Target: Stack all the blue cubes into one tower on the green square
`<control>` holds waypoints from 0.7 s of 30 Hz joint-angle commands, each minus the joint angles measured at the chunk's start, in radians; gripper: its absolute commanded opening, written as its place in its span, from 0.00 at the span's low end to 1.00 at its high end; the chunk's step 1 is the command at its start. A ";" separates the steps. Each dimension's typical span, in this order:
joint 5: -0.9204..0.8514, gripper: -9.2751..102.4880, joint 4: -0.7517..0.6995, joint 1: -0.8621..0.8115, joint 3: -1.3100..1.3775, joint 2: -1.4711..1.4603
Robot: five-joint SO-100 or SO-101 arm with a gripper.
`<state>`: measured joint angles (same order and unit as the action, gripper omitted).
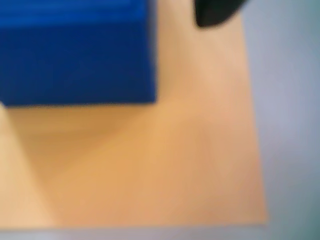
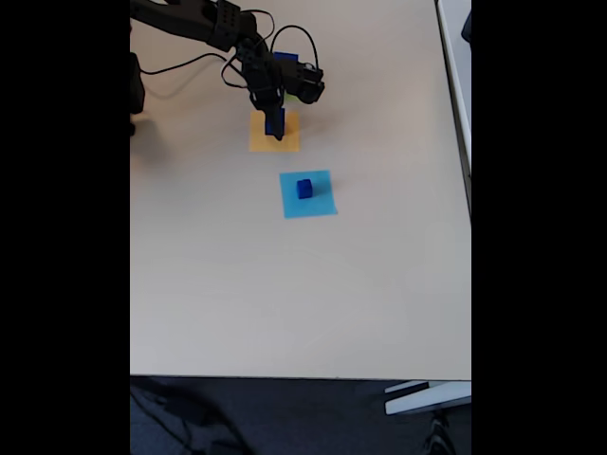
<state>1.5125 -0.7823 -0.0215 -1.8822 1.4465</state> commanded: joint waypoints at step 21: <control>-0.048 0.23 -0.054 -0.025 0.032 0.003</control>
<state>1.4711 -0.8314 -0.0414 -1.8837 1.4297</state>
